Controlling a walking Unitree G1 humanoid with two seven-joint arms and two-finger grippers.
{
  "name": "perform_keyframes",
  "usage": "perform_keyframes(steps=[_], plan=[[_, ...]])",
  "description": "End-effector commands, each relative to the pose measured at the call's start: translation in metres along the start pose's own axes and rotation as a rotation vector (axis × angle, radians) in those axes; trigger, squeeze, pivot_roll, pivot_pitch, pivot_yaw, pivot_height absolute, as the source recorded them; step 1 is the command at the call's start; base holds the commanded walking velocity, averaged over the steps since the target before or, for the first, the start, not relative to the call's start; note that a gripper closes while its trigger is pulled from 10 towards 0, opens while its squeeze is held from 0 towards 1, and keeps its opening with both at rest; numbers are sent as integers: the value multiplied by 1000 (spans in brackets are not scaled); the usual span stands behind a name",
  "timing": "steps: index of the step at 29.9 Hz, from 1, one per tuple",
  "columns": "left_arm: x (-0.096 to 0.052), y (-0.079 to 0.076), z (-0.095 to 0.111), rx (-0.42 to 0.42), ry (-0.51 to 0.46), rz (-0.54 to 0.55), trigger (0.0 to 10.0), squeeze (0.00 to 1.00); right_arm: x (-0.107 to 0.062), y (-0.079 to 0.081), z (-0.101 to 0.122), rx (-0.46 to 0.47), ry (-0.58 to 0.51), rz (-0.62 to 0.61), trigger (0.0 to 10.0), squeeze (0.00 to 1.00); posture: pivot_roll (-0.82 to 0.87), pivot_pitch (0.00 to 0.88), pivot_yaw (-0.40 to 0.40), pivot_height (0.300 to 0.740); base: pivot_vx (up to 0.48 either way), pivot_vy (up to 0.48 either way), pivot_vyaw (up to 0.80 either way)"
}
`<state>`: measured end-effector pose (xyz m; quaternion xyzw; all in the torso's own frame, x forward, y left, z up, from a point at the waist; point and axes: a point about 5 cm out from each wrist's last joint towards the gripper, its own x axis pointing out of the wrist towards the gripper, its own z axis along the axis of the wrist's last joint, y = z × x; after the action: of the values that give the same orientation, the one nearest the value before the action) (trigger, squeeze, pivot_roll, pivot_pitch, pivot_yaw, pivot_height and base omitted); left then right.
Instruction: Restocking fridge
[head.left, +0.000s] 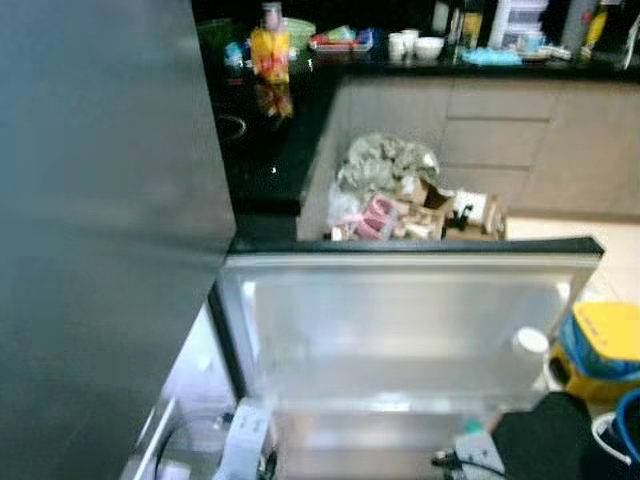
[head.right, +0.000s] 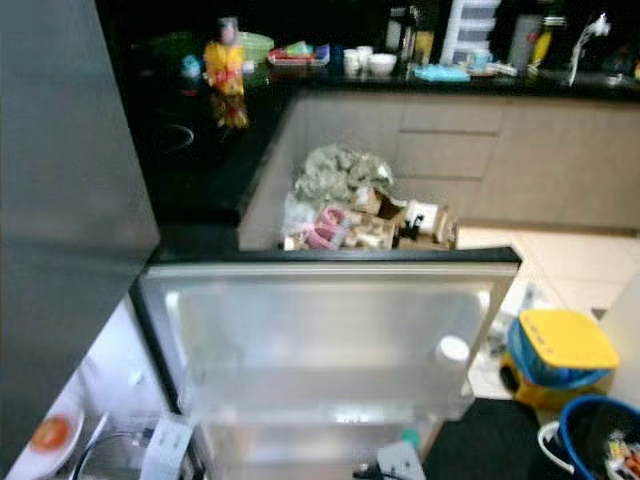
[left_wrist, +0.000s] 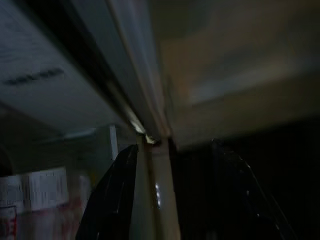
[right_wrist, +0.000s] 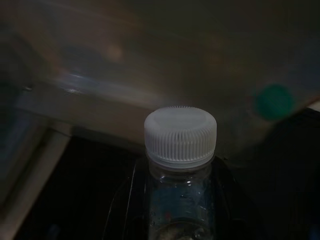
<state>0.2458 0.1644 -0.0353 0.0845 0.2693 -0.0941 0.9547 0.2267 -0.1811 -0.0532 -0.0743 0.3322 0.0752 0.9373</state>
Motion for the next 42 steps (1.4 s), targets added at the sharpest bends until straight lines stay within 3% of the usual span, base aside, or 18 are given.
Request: perform_keyframes(steps=[1,9,11,13,24,28,42], plan=[[-2,2,-4,12,17,-1,10000,0,-3,0,-8,5,24,-1,10000,0,-43,101,40,740,0,0,0],[-2,2,-6,26,23,-5,10000,0,-1,7,-1,7,-17,68,10000,0,-34,108,42,740,0,0,0],[-3,1,-8,46,31,-15,10000,0,0,16,2,-52,-19,174,10000,0,-34,108,42,740,0,0,0],[-4,1,-9,52,35,-17,10000,0,0,19,3,-82,-18,206,10000,0,-26,111,39,740,0,0,0],[-6,2,-14,38,45,-3,10000,0,3,21,11,-110,-29,215,10000,0,-21,113,30,740,0,-271,0],[-6,5,-14,-7,52,30,10000,0,3,21,11,-117,-27,224,10000,0,-22,113,27,740,0,0,0],[-5,3,-11,20,45,11,10000,0,2,20,9,-155,-19,239,10000,0,-27,112,30,740,0,-34,57]])
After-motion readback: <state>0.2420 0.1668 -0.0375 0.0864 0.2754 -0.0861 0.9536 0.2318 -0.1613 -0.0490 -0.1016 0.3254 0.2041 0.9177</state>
